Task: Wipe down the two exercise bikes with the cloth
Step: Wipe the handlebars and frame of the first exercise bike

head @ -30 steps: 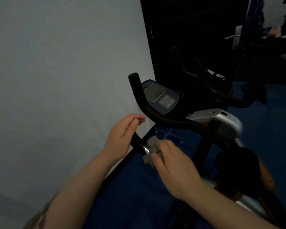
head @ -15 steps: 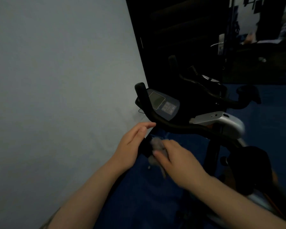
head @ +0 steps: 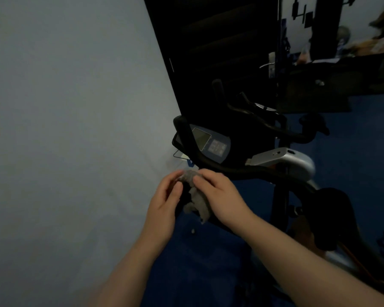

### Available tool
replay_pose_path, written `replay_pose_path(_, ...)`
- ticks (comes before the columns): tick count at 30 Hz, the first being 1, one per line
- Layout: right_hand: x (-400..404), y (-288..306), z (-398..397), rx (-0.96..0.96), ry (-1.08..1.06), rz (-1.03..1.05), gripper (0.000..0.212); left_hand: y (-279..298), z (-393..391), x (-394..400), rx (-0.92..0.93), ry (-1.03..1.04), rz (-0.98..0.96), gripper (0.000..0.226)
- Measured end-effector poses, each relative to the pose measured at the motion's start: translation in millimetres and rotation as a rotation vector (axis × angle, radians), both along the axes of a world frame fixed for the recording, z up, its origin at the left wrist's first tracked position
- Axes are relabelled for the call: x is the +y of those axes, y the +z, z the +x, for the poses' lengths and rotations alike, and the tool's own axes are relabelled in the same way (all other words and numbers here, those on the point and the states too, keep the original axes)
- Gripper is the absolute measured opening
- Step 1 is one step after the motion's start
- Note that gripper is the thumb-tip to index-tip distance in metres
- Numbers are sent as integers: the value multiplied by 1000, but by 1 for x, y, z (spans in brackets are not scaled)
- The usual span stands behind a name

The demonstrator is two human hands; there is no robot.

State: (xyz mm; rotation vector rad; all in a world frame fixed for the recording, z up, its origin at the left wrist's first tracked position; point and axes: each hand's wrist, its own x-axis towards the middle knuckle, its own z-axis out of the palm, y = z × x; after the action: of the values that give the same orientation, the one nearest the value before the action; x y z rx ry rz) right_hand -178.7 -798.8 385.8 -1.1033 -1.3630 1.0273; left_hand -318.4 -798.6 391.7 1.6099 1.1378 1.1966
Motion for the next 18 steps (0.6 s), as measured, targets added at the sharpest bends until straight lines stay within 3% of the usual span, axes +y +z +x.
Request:
replay_pose_path(3, -9, 4, 14, 129, -116, -82, 13, 2, -7, -9, 37, 97, 83, 29)
replay_pose_path(6, -21, 3, 19, 287, -15, -177, 15, -6, -2, -29, 88, 156, 187, 37)
replay_pose_path(13, -29, 1, 31, 327, -35, -182, 29, -20, 31, -57, 224, 254, 238, 53)
replay_pose_path(18, -33, 4, 46, 230, 3, -30, 35, -13, 38, -66, 333, 293, 219, 40)
